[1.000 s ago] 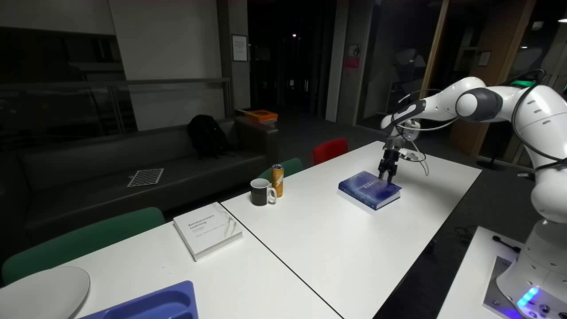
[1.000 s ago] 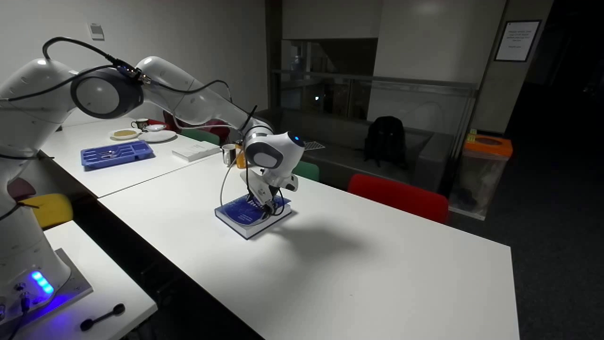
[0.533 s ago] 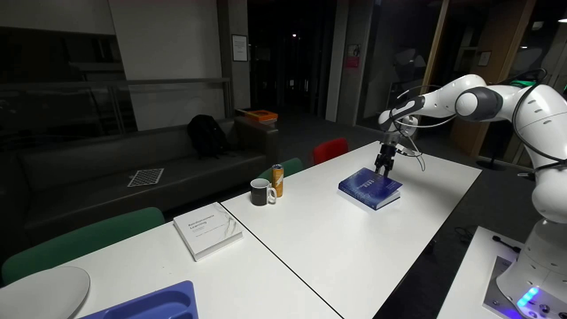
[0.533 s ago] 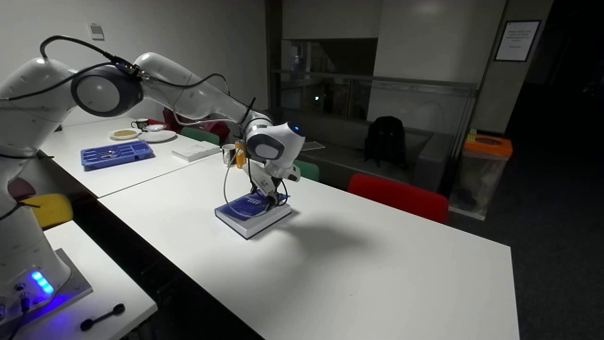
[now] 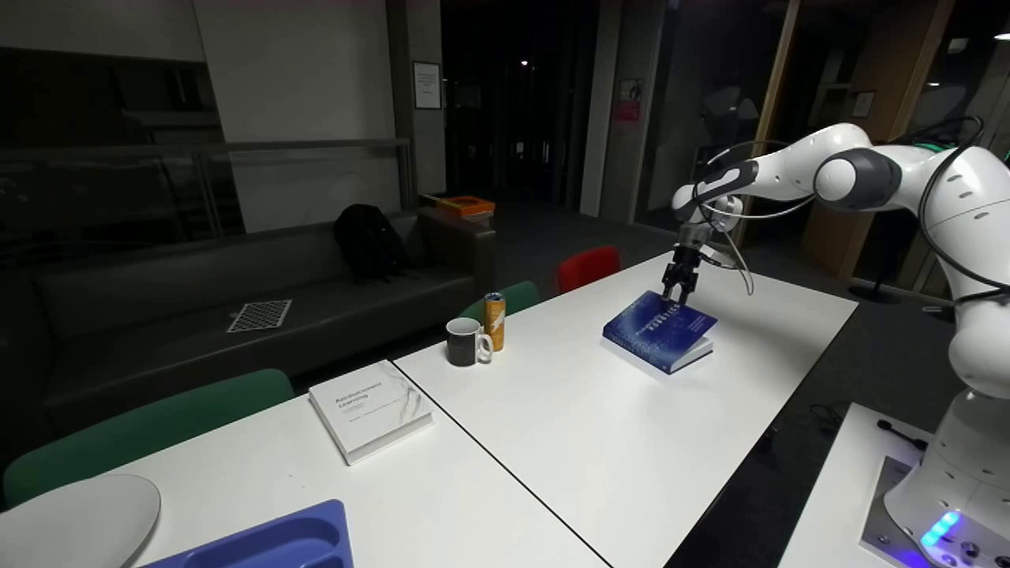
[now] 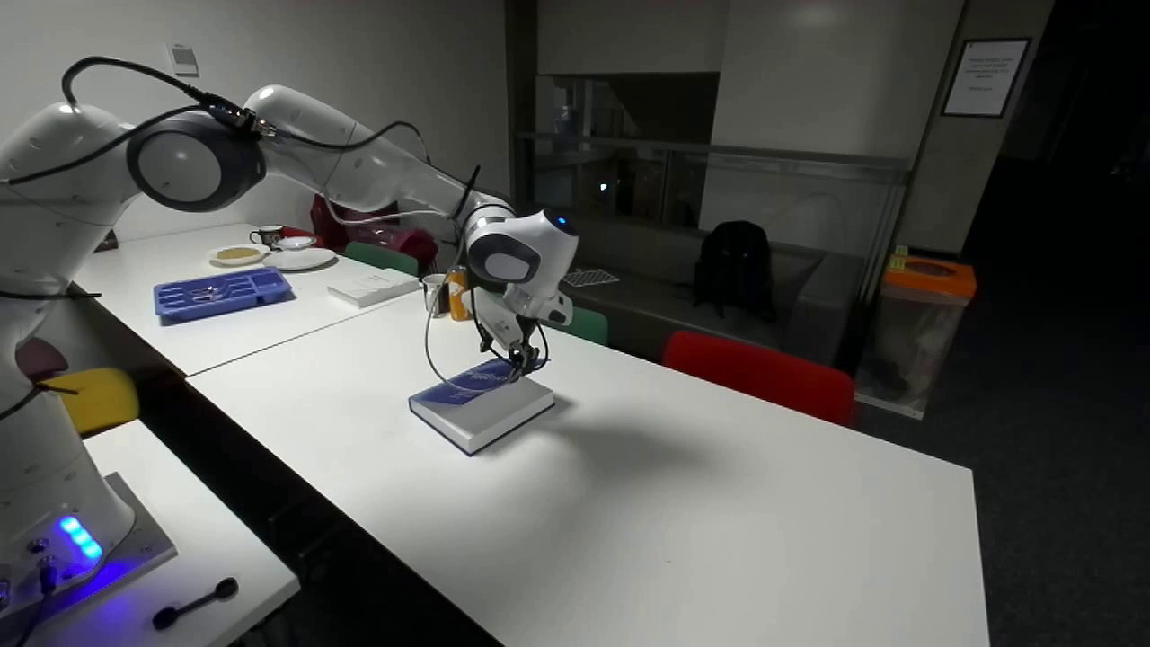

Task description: Push the blue book to the right then open the book.

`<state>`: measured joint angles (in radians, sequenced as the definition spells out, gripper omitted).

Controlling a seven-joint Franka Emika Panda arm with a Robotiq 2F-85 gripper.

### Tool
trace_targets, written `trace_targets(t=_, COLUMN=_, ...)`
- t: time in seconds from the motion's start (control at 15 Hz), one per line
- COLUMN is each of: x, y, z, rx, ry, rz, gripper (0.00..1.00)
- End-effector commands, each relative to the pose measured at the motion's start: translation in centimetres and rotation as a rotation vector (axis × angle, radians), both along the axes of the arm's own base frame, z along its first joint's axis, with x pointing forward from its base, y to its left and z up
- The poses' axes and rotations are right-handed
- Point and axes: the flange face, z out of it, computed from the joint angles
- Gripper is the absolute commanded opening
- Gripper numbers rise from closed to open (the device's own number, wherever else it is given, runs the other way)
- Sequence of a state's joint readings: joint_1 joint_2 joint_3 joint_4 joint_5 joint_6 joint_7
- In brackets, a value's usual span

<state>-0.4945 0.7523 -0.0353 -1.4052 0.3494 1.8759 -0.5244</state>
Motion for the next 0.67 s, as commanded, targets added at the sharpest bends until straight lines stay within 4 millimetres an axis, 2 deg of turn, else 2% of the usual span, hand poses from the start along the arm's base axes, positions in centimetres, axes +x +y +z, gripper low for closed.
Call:
trace_targets(t=0.0, x=-0.5, y=1.2, z=2.9, rx=0.042, ry=-0.002, rz=-0.01, gripper=1.0)
trace_targets(t=0.6, x=-1.9, y=2.8, z=4.4, rx=0.116, ry=-0.043, rz=-0.045, gripper=1.0)
